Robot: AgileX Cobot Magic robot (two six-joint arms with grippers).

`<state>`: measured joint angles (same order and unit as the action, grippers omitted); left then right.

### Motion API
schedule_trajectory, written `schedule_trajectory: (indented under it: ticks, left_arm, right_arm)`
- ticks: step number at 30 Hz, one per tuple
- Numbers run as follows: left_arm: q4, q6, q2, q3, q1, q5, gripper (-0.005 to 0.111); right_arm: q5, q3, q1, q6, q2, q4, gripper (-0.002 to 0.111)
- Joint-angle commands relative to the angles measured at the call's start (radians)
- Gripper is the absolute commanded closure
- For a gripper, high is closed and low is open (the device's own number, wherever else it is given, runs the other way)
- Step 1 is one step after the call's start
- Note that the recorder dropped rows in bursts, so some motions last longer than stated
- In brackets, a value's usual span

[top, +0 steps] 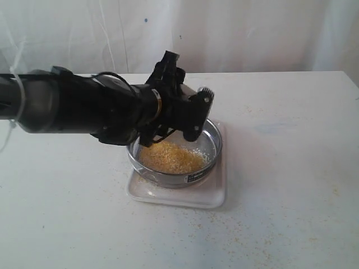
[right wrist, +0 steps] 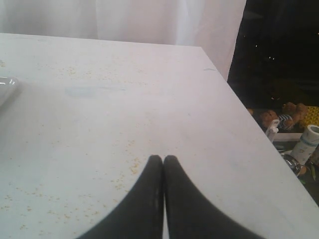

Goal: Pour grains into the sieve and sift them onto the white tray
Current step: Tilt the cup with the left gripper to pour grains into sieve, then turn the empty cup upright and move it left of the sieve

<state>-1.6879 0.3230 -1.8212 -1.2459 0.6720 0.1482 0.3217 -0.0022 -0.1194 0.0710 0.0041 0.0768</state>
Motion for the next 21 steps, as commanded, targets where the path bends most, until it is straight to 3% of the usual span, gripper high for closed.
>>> schedule_trajectory:
  ticks: [1,4,10,21]
  left_arm:
    - [-0.001,0.197,0.047,0.005,-0.078,-0.317,0.107]
    - [0.023,0.286,0.048,0.005,-0.143,-0.433,0.107]
    - [0.11,0.394,0.048,0.005,-0.27,-0.791,0.107]
    - [0.186,0.467,0.048,0.11,-0.402,-0.91,0.107]
  right_arm:
    - [-0.01,0.002,0.004,0.002,-0.004,0.001,0.108]
    - [-0.01,0.002,0.004,0.002,-0.004,0.001,0.108]
    - [-0.01,0.002,0.004,0.002,-0.004,0.001,0.108]
    - [-0.01,0.002,0.004,0.002,-0.004,0.001,0.108]
